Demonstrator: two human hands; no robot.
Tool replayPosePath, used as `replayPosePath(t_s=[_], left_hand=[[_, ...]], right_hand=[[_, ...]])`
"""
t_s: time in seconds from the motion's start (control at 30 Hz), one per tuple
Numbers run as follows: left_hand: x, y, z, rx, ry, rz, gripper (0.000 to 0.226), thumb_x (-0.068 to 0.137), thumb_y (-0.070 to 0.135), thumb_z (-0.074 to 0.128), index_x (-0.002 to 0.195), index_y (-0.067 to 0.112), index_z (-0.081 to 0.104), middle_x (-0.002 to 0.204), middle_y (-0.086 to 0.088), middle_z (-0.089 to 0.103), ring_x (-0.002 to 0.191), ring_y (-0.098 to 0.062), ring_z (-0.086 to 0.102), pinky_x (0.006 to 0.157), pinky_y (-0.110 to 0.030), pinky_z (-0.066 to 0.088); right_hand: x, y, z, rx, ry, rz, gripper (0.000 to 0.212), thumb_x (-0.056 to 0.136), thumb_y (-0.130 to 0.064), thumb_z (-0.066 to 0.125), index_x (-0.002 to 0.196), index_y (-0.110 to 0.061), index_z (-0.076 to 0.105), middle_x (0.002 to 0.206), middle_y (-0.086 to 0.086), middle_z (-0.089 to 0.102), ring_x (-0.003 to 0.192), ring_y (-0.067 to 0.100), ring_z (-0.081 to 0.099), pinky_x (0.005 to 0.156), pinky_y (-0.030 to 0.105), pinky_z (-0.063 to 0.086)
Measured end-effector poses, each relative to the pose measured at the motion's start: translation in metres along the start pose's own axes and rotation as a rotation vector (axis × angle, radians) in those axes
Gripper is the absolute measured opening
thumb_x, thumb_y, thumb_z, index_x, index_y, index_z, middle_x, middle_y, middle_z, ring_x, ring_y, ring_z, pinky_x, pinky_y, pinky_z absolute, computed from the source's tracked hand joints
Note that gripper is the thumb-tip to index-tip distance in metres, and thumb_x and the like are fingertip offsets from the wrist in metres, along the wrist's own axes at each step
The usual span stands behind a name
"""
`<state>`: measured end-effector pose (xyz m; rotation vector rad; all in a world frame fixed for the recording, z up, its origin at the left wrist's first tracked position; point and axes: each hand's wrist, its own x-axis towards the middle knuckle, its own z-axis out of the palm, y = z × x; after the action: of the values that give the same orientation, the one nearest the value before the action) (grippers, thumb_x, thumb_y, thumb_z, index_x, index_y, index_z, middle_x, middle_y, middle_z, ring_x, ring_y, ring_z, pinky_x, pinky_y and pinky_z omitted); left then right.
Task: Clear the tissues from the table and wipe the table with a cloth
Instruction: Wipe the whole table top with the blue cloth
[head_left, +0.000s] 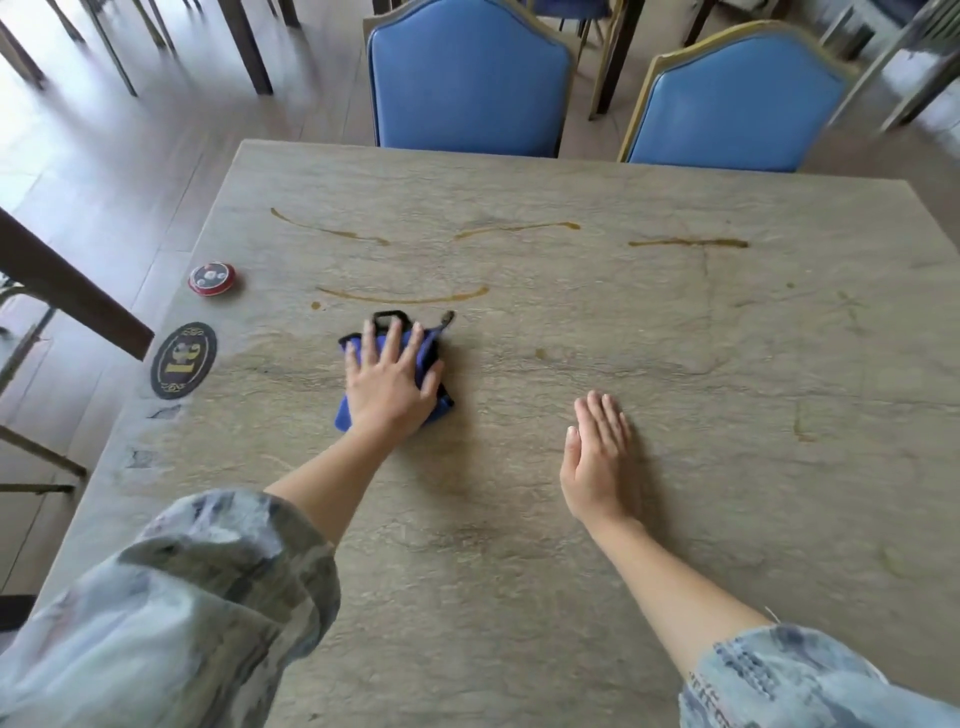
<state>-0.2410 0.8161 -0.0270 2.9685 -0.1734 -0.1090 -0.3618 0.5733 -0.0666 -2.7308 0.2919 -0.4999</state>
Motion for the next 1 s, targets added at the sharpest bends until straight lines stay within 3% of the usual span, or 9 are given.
replayPosePath(t_s=[0.2, 0.33, 0.4, 0.5, 0.83, 1.0], left_hand=[[-0.044, 0.082, 0.02, -0.021, -0.005, 0.239, 0.061, 0.095, 0.058, 0.025, 0.15, 0.032, 0.024, 0.159, 0.002, 0.02, 0.148, -0.025, 0.006, 0.12, -0.045, 0.008], [-0.057, 0.073, 0.025, 0.004, -0.019, 0.561, 0.056, 0.095, 0.059, 0.025, 0.147, 0.038, 0.028, 0.156, 0.008, 0.028, 0.148, -0.021, 0.012, 0.12, -0.043, 0.014], [-0.045, 0.054, 0.022, 0.017, 0.002, 0.621, 0.055, 0.095, 0.06, 0.027, 0.145, 0.04, 0.032, 0.154, 0.01, 0.032, 0.148, -0.021, 0.013, 0.119, -0.045, 0.014], [-0.025, 0.028, 0.017, -0.022, 0.078, 0.381, 0.054, 0.093, 0.06, 0.034, 0.142, 0.039, 0.04, 0.152, 0.003, 0.037, 0.146, -0.034, 0.014, 0.117, -0.055, 0.014], [0.003, 0.056, 0.016, -0.183, 0.125, -0.087, 0.053, 0.095, 0.047, 0.04, 0.144, 0.025, 0.039, 0.15, -0.023, 0.022, 0.139, -0.041, 0.017, 0.119, -0.047, 0.009], [0.022, 0.088, 0.022, -0.099, 0.081, 0.016, 0.057, 0.096, 0.048, 0.033, 0.146, 0.02, 0.034, 0.15, -0.021, 0.029, 0.141, -0.038, 0.019, 0.119, -0.047, 0.007]], right_hand=[[0.001, -0.001, -0.004, 0.019, -0.01, 0.009, 0.046, 0.096, -0.023, 0.033, 0.125, 0.001, 0.06, 0.135, 0.019, 0.055, 0.131, 0.033, 0.046, 0.112, 0.042, 0.027], [0.0, -0.001, -0.008, 0.012, 0.002, 0.029, 0.046, 0.096, -0.024, 0.033, 0.122, 0.001, 0.062, 0.133, 0.018, 0.056, 0.13, 0.032, 0.048, 0.111, 0.043, 0.029], [-0.002, -0.001, -0.01, 0.018, 0.028, 0.04, 0.045, 0.096, -0.024, 0.034, 0.121, -0.002, 0.063, 0.132, 0.017, 0.058, 0.129, 0.032, 0.049, 0.11, 0.043, 0.03], [-0.002, -0.003, -0.01, 0.019, 0.024, 0.048, 0.046, 0.096, -0.026, 0.033, 0.121, -0.003, 0.064, 0.132, 0.016, 0.058, 0.129, 0.031, 0.049, 0.111, 0.043, 0.03], [-0.003, -0.007, -0.007, -0.043, 0.021, 0.048, 0.046, 0.095, -0.025, 0.033, 0.123, -0.001, 0.061, 0.134, 0.017, 0.056, 0.132, 0.032, 0.045, 0.113, 0.044, 0.027], [-0.002, -0.007, -0.009, -0.041, 0.015, 0.04, 0.046, 0.095, -0.024, 0.033, 0.125, 0.0, 0.06, 0.136, 0.017, 0.055, 0.133, 0.032, 0.044, 0.114, 0.042, 0.024]])
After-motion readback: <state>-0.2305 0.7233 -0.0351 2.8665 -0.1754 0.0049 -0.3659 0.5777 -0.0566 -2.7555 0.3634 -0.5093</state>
